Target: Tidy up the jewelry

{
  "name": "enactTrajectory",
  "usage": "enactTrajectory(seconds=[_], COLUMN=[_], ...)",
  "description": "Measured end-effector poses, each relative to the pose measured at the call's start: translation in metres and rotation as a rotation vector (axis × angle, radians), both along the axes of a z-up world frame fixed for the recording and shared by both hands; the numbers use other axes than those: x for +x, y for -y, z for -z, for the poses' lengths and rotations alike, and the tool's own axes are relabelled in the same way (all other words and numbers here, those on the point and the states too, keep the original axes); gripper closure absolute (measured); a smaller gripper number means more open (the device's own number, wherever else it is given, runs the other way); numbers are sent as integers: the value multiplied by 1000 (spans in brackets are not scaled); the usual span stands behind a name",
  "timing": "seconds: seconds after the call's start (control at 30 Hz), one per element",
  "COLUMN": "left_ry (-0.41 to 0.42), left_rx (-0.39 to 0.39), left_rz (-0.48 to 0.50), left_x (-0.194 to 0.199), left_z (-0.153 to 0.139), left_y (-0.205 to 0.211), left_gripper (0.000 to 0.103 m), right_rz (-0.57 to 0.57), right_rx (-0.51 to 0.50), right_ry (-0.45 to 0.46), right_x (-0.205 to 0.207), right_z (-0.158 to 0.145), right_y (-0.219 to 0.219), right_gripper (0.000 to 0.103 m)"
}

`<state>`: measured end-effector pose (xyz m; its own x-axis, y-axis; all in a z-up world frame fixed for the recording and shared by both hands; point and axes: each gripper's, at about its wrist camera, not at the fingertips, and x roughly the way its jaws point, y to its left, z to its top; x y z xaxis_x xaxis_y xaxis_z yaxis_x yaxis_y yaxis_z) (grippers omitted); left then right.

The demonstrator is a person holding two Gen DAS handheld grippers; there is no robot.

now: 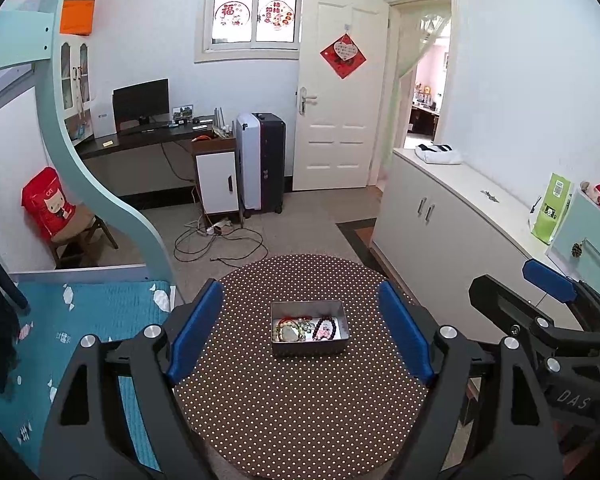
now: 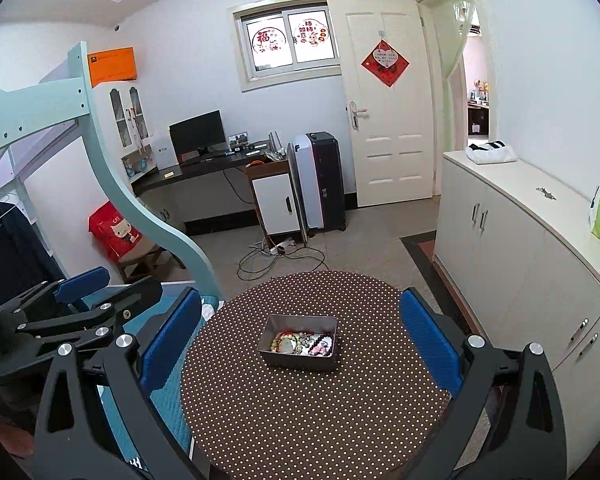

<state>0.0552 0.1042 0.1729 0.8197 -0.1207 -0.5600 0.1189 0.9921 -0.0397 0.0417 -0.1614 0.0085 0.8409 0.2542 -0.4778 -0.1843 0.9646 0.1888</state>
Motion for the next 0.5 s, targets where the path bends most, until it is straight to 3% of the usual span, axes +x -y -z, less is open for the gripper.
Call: enactTrajectory(seconds=[0.5], left_ry=[-5], left_rx=[-6], left_rz=[3], left_x=[3], left_z=[0], left_y=[-4], left_gripper=[22], right_rz=[3], right_rx=[33], right_ry=[-23], right_x=[3], right_z=[2], right_y=[6], right_gripper=[7])
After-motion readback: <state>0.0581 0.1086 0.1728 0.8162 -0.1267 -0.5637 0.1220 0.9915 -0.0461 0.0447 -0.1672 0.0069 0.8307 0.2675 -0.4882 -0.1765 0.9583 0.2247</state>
